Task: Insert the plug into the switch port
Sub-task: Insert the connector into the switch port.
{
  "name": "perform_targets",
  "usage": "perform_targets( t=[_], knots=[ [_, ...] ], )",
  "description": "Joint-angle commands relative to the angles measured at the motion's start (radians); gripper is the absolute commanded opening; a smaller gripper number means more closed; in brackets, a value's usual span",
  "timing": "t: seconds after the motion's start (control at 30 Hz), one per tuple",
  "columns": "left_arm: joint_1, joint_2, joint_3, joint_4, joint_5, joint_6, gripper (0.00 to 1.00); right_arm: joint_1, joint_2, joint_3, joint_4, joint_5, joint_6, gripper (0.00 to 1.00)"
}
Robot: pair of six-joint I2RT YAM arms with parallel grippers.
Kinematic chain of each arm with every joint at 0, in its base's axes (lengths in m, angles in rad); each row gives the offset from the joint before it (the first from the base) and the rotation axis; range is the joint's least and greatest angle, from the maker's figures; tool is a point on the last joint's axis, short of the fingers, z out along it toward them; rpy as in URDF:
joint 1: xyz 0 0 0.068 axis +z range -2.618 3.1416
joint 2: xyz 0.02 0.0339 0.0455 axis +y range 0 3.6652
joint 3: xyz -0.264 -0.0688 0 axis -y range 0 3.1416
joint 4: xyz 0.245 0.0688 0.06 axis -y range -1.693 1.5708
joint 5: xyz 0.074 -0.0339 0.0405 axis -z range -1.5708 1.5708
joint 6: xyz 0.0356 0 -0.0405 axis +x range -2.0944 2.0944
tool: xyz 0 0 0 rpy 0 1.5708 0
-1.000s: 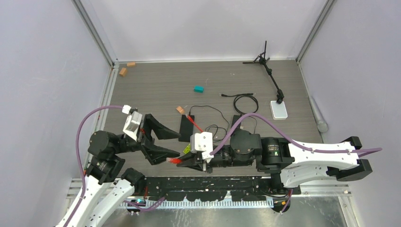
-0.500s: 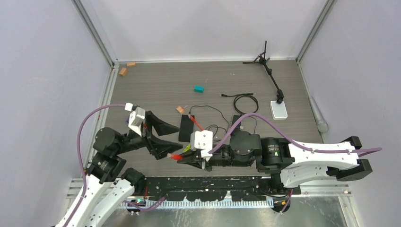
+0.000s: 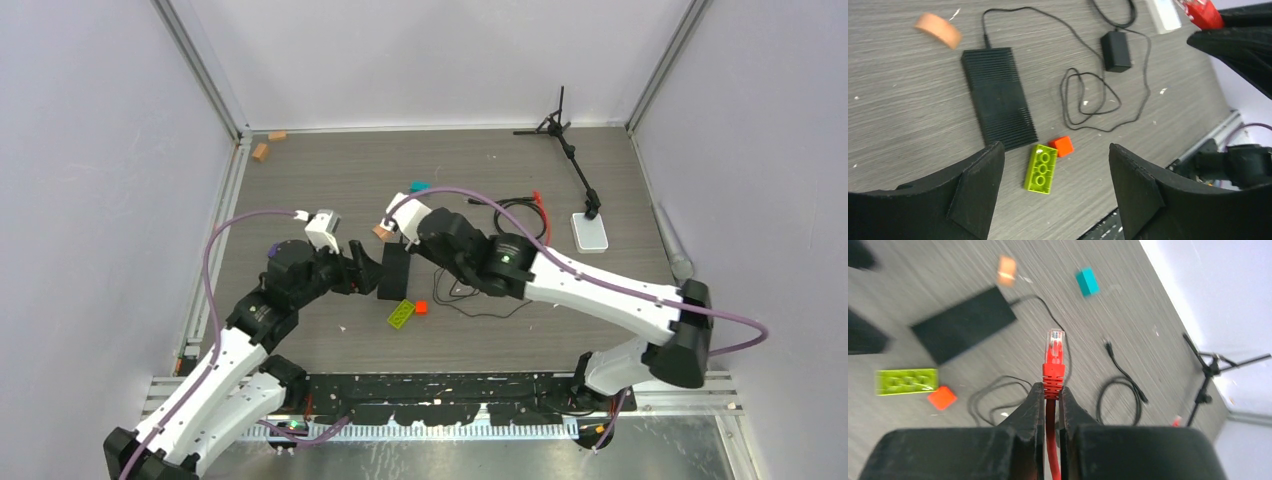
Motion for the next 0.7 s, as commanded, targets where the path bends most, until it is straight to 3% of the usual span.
perform_targets(
  t=[0.0, 0.13, 0.33, 0.67],
  knots=[
    [0.002, 0.076, -0.024, 0.073, -0.128, 0.036, 0.78, -0.115, 0.075, -0.006, -0.017, 0.077, -0.059, 0.00],
    [0.003, 0.193, -0.060, 0.168, -0.124, 0.041, 0.78, -0.182, 0.150, -0.078, 0.057, -0.016, 0.012, 0.00],
    [0.008, 0.322, -0.065, 0.230, -0.127, 0.045, 0.77, -0.188, 0.215, -0.200, 0.211, -0.166, 0.130, 0.00],
    [0.050, 0.269, -0.125, 0.220, -0.155, 0.026, 0.77, -0.090, 0.309, -0.402, 0.556, -0.154, 0.306, 0.00]
  ],
)
